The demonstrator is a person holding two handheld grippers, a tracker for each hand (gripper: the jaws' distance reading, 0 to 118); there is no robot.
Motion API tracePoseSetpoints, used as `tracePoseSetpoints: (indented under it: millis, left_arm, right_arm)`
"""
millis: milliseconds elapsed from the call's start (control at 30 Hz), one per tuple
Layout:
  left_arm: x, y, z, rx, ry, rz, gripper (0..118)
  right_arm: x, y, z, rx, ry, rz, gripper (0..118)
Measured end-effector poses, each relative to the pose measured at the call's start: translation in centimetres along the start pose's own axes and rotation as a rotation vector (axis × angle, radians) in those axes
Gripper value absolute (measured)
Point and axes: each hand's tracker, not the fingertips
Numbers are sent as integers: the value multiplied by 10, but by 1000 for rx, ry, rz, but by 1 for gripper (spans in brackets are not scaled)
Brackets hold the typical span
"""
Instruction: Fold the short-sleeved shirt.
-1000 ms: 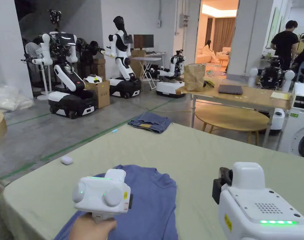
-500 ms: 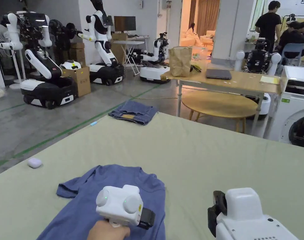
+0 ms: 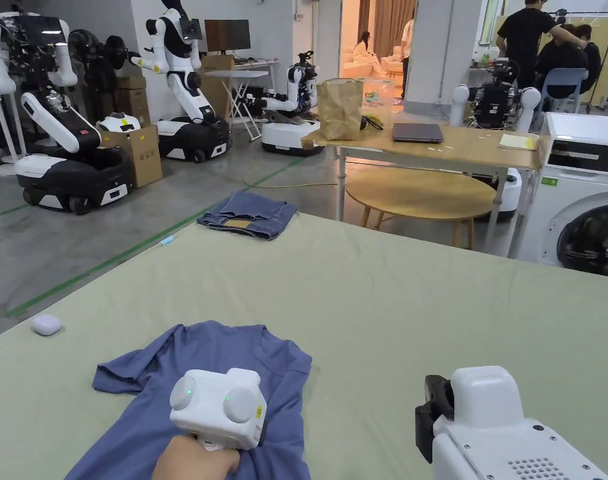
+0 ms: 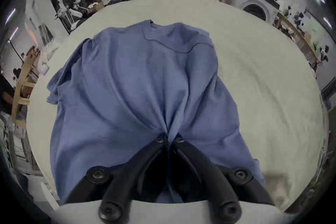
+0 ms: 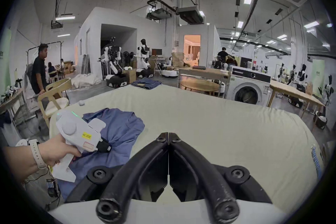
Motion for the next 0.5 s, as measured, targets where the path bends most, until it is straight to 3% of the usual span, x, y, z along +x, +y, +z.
tracePoseSetpoints:
  millis: [233, 500]
  left_arm:
    - [66, 34, 55, 224, -172, -84, 0]
    - [270, 45, 130, 374, -469, -334, 0]
  right_arm:
    - [55, 6, 48, 36, -118, -44, 0]
    - [152, 7, 144, 81, -333, -106, 0]
